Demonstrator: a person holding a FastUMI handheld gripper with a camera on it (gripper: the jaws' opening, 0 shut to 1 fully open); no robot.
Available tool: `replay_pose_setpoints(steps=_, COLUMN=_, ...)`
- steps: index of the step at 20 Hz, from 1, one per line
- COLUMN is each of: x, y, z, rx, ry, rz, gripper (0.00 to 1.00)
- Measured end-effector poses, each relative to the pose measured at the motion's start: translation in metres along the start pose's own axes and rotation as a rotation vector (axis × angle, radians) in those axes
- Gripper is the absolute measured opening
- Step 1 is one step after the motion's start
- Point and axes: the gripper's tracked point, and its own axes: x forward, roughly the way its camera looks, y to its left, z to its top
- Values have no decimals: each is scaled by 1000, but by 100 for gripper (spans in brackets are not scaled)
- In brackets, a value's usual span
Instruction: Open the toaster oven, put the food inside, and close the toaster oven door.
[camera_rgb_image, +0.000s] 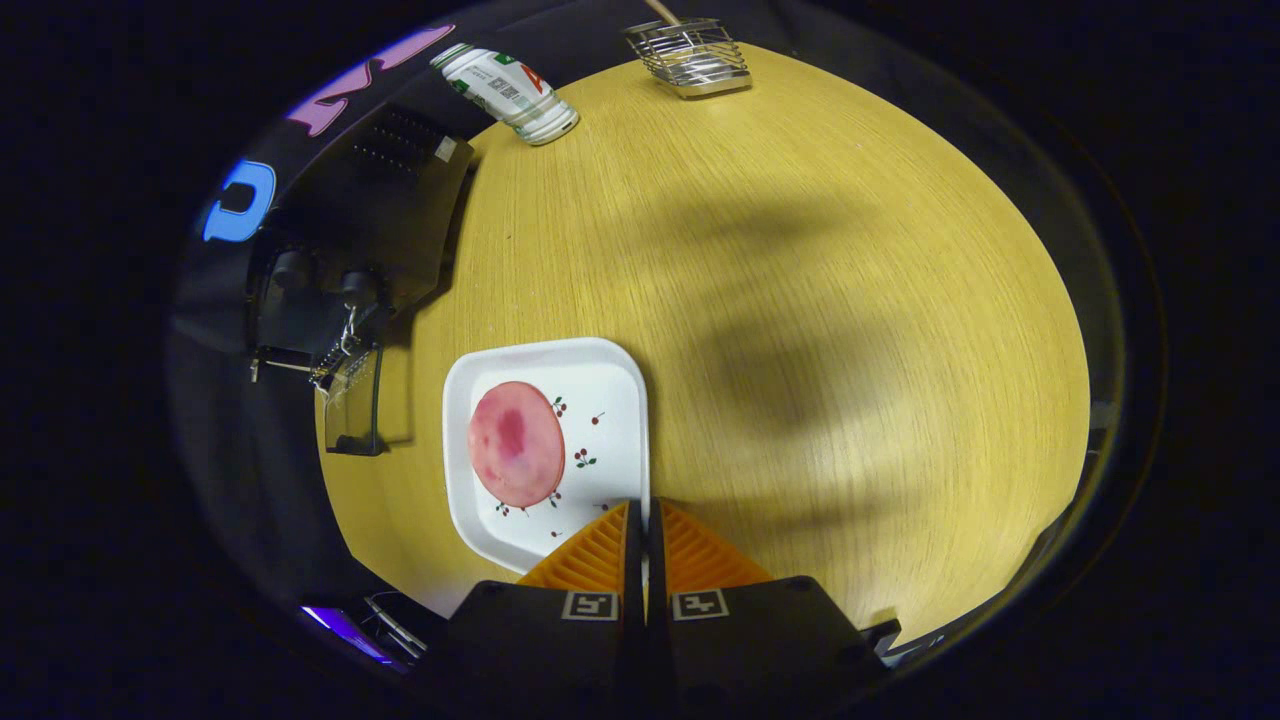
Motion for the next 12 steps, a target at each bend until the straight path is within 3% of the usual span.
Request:
replay_pose_setpoints(steps=5, x=-5, y=17, z=-16, rx=46, ry=-1, rz=94, gripper=5)
replay_pose_setpoints(steps=12, x=-21, y=37, z=-19, rx=214, ry=-64, rz=170, gripper=5)
